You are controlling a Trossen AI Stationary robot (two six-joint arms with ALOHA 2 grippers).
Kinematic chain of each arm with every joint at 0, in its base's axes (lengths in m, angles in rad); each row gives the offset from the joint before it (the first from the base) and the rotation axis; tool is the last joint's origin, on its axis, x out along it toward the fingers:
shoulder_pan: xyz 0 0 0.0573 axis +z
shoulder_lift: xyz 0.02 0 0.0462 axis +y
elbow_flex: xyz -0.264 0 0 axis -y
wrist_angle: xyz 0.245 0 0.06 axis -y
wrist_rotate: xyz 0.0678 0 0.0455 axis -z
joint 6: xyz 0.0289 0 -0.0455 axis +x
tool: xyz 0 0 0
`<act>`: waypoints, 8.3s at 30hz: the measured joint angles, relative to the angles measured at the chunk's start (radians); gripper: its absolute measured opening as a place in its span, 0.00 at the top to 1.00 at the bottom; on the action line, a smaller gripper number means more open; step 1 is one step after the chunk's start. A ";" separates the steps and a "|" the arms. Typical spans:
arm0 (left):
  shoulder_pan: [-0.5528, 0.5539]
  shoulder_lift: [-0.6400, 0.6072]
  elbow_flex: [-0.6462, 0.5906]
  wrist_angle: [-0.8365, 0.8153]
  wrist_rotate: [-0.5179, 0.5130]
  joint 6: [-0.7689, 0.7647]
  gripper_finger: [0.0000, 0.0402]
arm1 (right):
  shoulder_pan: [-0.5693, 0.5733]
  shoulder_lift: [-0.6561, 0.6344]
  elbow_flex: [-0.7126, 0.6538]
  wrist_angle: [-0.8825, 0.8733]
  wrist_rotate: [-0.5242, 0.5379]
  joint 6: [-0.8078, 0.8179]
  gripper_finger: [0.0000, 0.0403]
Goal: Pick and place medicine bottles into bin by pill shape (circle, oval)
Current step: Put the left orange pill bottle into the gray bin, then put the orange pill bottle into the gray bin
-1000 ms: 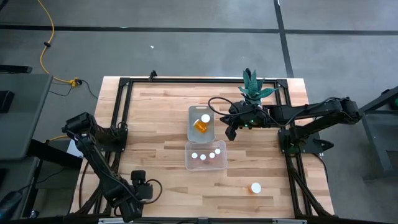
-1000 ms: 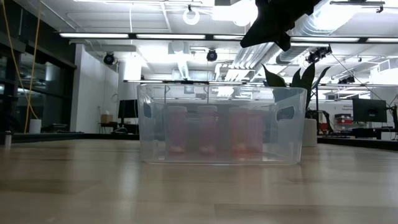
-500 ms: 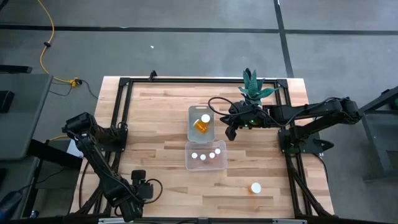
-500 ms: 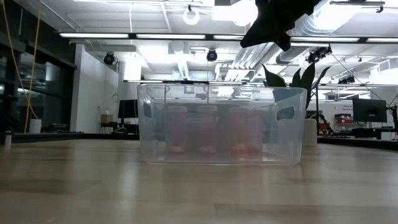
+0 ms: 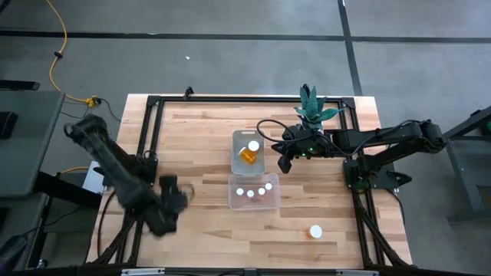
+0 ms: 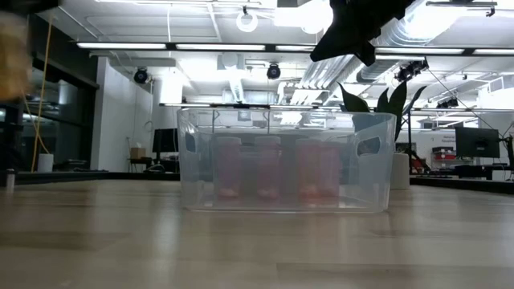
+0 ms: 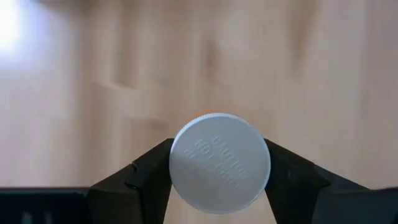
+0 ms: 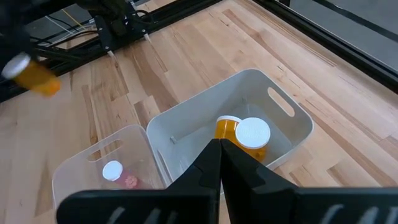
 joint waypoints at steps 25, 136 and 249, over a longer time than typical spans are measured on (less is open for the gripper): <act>1.006 0.197 0.213 0.463 0.185 0.996 0.51 | 0.000 0.000 0.000 0.016 0.050 0.037 1.00; 0.671 -0.626 -0.576 1.391 0.080 0.819 1.00 | 0.090 0.025 0.226 -0.106 -0.198 -0.165 0.75; 0.671 -0.640 -0.575 1.500 0.158 0.610 1.00 | -0.080 0.732 0.688 -0.696 -0.308 -0.644 0.53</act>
